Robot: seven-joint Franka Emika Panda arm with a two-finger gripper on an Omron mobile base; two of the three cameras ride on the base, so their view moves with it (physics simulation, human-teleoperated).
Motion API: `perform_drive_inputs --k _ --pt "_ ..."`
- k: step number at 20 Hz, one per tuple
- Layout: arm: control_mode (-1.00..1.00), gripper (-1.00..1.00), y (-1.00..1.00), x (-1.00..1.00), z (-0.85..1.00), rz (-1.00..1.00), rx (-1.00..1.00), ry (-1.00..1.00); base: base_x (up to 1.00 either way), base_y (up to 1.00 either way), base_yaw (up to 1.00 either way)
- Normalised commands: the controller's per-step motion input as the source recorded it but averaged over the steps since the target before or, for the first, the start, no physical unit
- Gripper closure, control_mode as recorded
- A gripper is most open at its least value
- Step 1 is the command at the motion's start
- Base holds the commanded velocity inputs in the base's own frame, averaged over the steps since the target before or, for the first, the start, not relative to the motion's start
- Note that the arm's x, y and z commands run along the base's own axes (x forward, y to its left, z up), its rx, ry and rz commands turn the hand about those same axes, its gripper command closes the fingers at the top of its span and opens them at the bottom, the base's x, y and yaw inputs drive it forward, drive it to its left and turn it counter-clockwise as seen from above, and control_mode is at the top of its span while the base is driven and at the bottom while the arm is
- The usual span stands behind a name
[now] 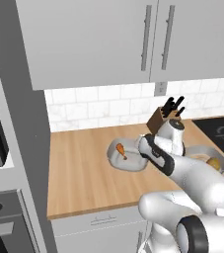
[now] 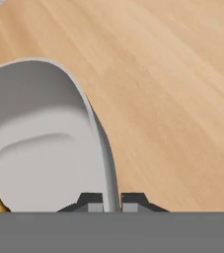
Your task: Take the meat container that has the chicken drumstick and place it on the second highest rack of the freezer. Then take the vegetable container that has the lime and potato and place it on the highest rack of the freezer.
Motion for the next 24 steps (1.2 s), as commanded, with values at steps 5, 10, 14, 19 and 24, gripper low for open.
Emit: perform_drive_inputs --k 5,10,14,19,24 --pt "-1.0 1.0 -0.01 -0.44 0.98 -0.4 0.04 0.14 0.0 0.0 0.0" --pt "-1.0 1.0 -0.05 -0.64 0.89 -0.4 0.03 0.17 0.0 0.0 0.0" --pt "-1.0 1.0 -0.16 -0.81 0.71 -0.55 0.12 0.07 0.0 0.0 0.0" --pt "-1.0 1.0 -0.04 -0.7 0.48 -0.62 0.08 -0.04 0.0 0.0 0.0" --pt "-1.0 1.0 0.0 -0.44 0.16 -0.33 0.01 -0.24 0.0 0.0 0.0"
